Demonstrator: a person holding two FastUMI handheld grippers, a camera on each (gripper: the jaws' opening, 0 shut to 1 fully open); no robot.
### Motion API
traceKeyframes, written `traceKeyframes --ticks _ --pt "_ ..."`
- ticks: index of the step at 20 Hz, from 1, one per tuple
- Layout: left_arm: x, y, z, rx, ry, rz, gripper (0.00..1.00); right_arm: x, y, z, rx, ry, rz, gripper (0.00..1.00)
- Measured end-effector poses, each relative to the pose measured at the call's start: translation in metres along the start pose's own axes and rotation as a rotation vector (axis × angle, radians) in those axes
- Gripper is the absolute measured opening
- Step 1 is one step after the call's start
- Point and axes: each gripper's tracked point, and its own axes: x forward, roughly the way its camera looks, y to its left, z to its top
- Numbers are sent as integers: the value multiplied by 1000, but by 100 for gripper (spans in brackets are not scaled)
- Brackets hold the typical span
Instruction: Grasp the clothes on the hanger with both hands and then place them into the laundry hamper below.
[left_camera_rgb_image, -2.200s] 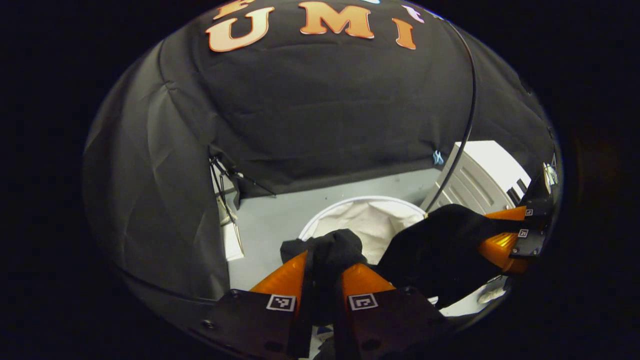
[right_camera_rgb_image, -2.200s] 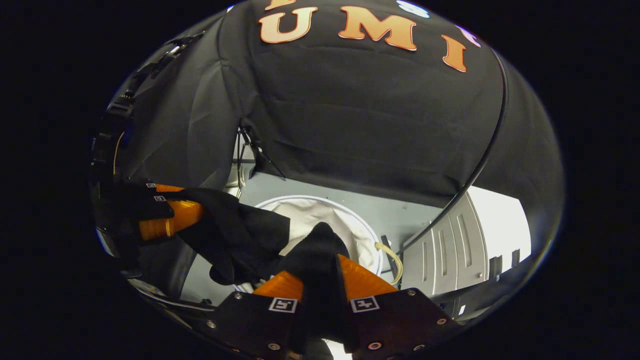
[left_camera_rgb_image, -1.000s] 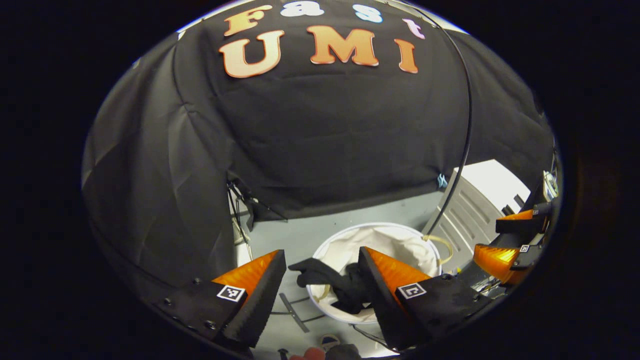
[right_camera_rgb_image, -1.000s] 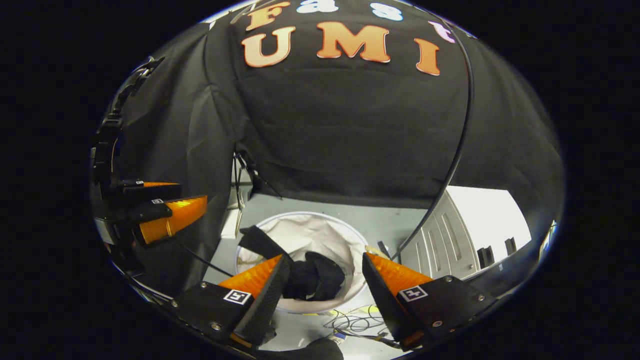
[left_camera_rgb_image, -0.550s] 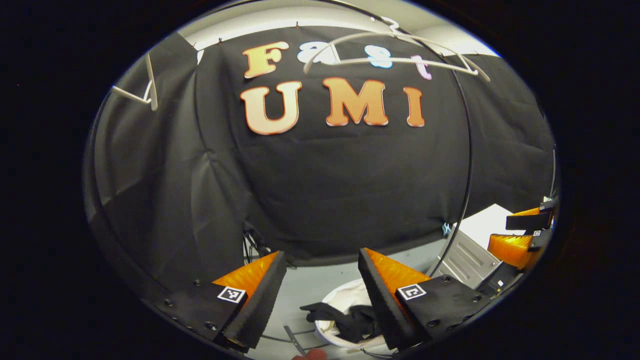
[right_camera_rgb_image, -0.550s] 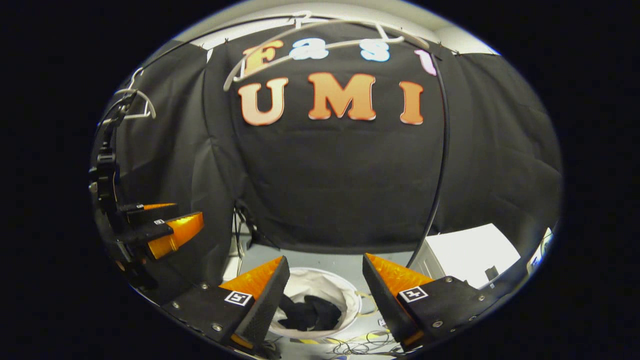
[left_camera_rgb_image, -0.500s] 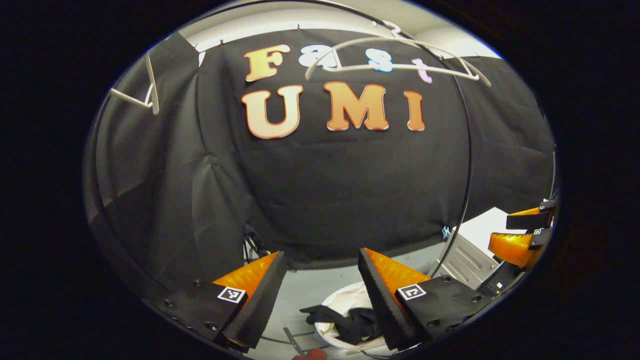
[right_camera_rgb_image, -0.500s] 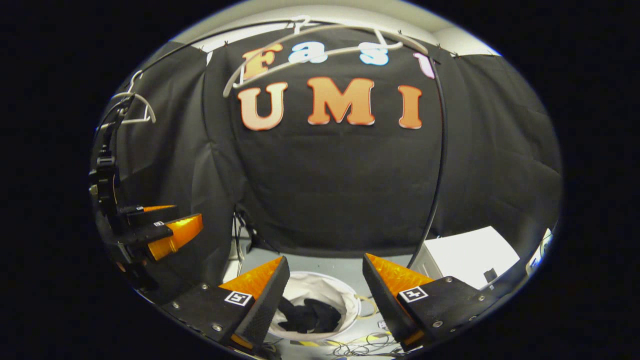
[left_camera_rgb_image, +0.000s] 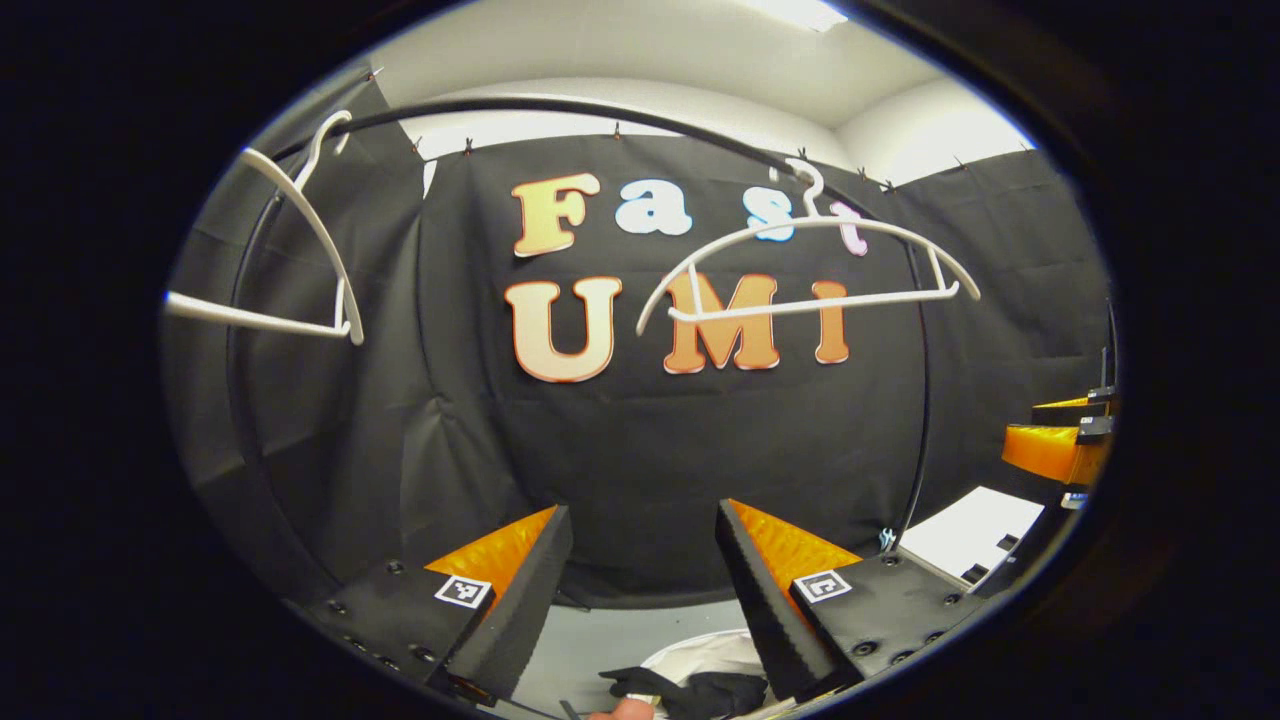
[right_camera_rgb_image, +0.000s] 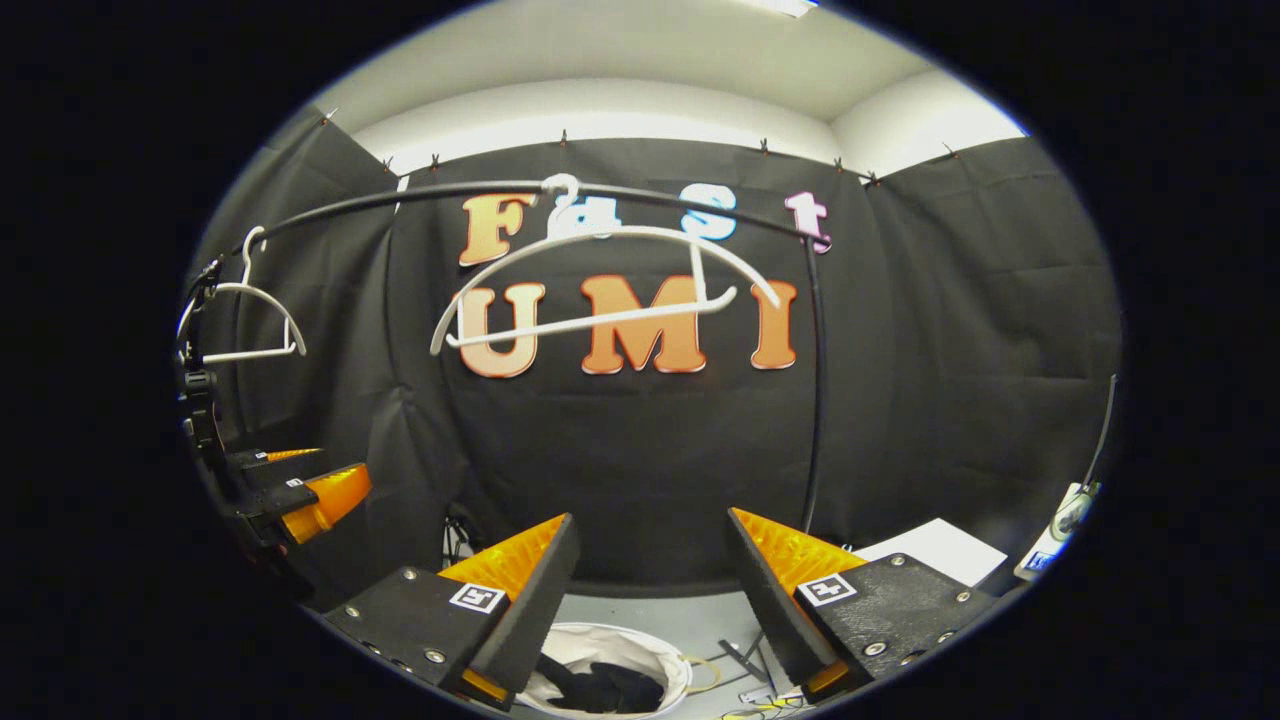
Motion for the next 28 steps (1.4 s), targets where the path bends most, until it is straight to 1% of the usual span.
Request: traceKeyframes --ticks 1,2,3,4,7,8,9,10,11,16,18,22,23,28 --pt "-3 -1 9 -3 -19 -3 93 -5 -3 5 6 -27 -7 99" --pt "-6 -3 20 -9 -37 -10 93 -9 -8 13 11 -46 -10 91" --pt "-7 -4 27 -16 -51 -20 96 -14 -13 21 16 -65 -16 99" --pt "-7 -5 34 -24 -65 -28 96 -18 -15 29 16 -85 -23 91" --pt "-19 -9 40 -30 -100 -36 94 -26 -26 42 6 -124 -51 91" --pt "-20 -9 41 -29 -107 -35 94 -31 -30 44 8 -131 -60 99" --pt "-20 -10 43 -29 -111 -38 94 -35 -32 46 16 -134 -63 91" --pt "-21 -12 43 -31 -113 -41 94 -36 -31 47 24 -135 -64 87" --pt "-24 -11 45 -34 -118 -41 94 -38 -33 48 29 -138 -69 91" --pt "-29 -7 43 -37 -125 -34 94 -43 -38 51 14 -147 -92 90" --pt "-26 -4 45 -47 -126 -30 94 -43 -35 50 17 -147 -87 91" --pt "-27 -1 43 -54 -130 -22 95 -41 -34 51 15 -153 -86 91" --pt "-23 -1 50 -57 -131 -23 95 -40 -34 50 15 -152 -87 91" --pt "-26 -3 52 -48 -137 -17 96 -42 -31 46 15 -146 -84 91"
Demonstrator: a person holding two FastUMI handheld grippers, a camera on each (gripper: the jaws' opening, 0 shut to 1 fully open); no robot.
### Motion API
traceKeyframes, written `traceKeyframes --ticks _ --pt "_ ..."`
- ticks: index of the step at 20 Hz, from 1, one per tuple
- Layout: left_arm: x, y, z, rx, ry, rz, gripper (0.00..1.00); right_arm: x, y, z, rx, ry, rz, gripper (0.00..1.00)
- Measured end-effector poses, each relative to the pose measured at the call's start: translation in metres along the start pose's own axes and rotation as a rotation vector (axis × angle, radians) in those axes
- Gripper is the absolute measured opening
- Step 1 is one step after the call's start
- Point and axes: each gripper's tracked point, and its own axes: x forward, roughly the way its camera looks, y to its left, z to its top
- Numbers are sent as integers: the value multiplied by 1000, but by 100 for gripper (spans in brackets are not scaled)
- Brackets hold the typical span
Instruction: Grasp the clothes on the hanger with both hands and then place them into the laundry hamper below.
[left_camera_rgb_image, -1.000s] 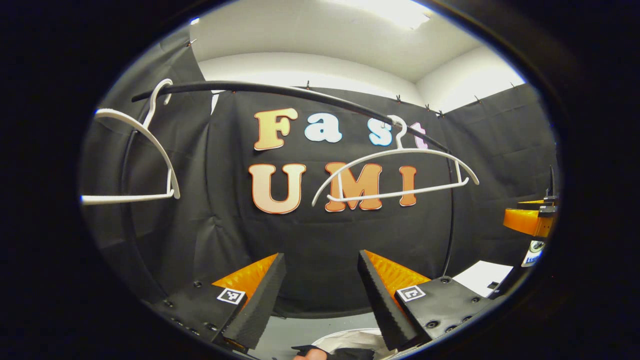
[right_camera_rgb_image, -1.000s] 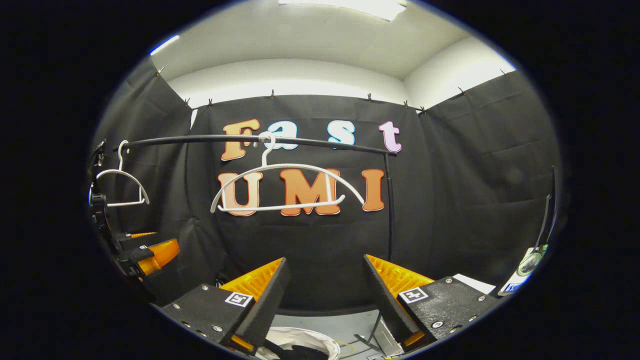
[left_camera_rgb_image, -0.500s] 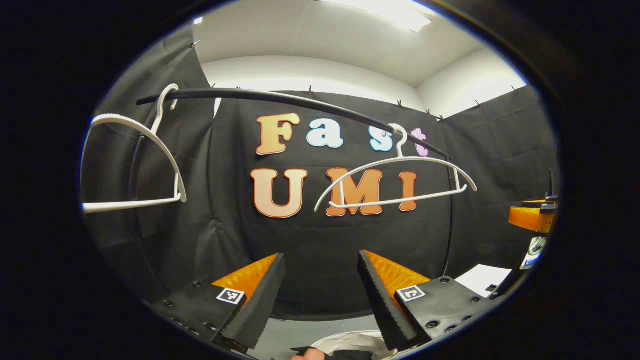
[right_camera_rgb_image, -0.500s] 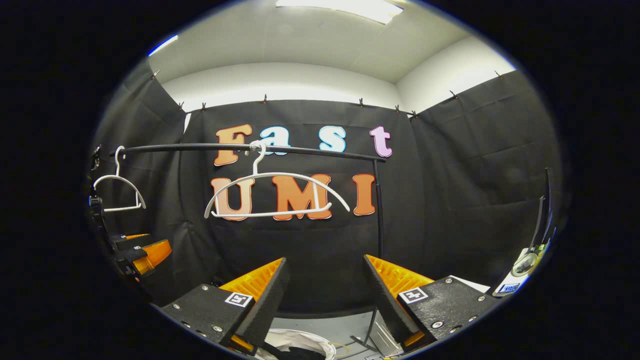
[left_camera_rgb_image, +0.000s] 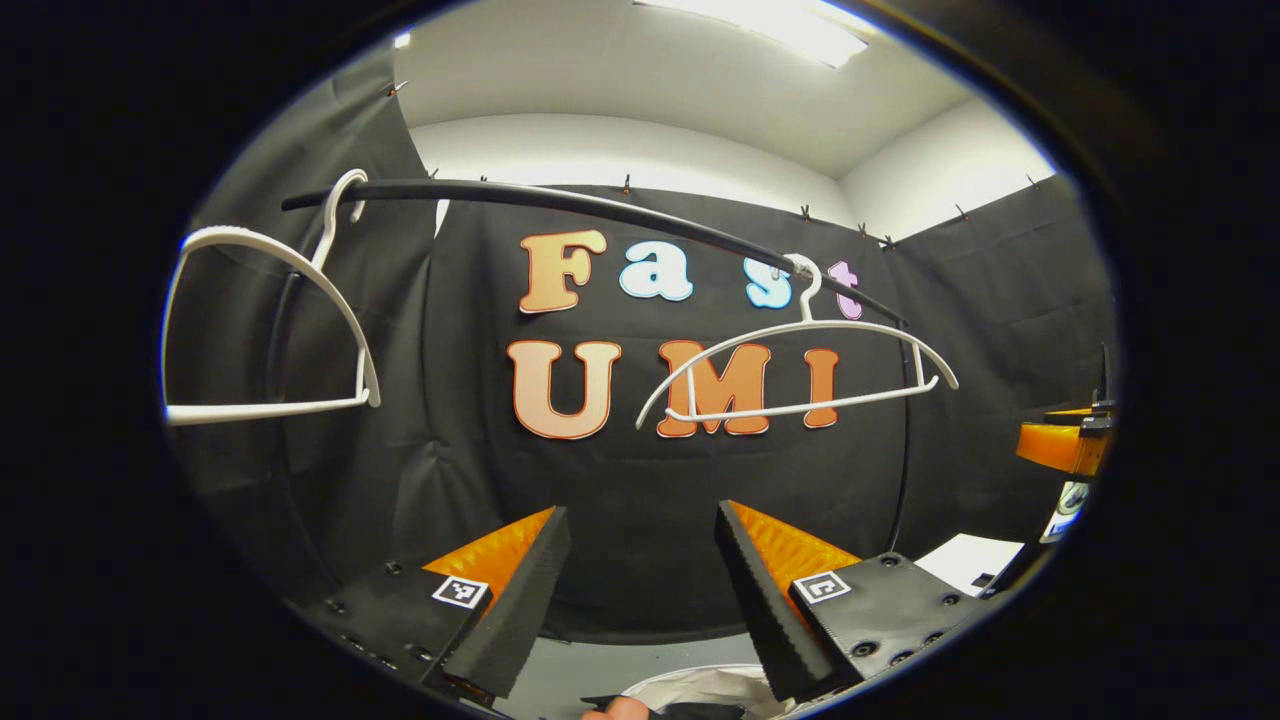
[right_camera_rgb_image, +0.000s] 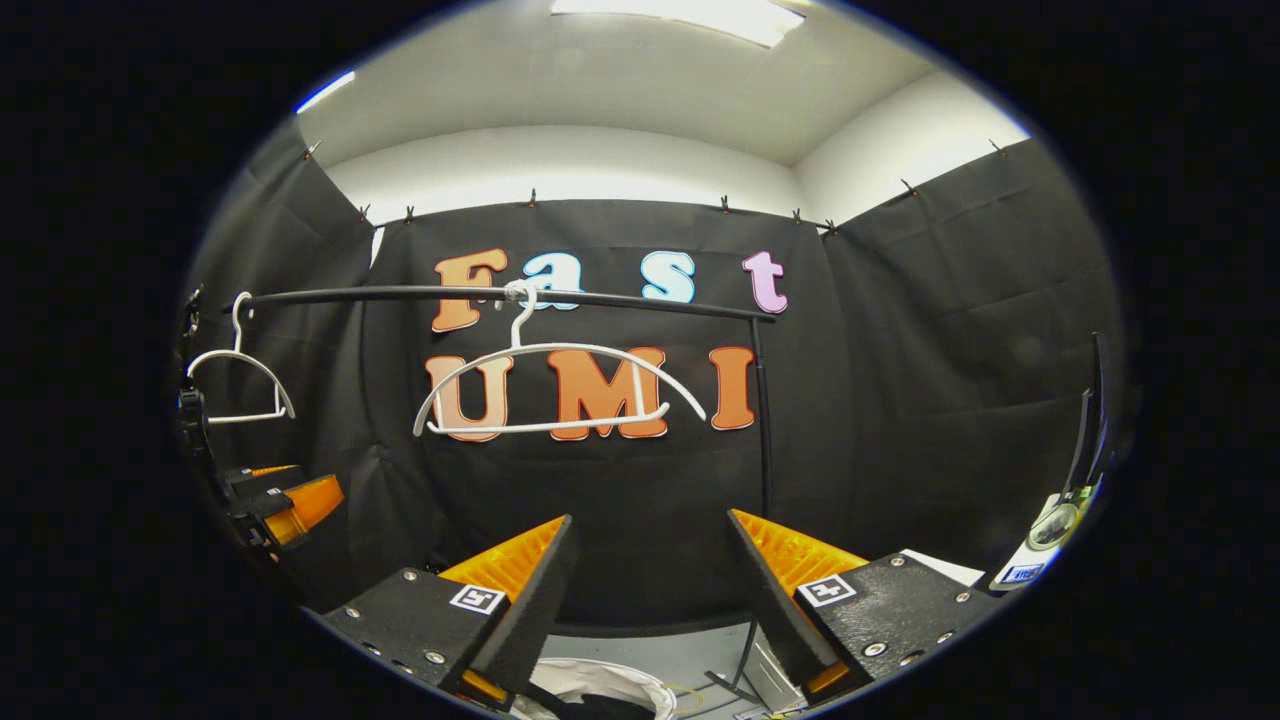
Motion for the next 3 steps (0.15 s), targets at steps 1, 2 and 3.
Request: traceKeyframes --ticks 1,2,3 --pt "1 2 1 -1 -1 0 96 -1 0 0 -2 0 0 91" --pt "2 2 1 -2 -1 1 95 0 2 0 -2 -1 1 91" --pt "1 3 0 -4 0 2 95 -1 2 0 -1 -2 2 82"
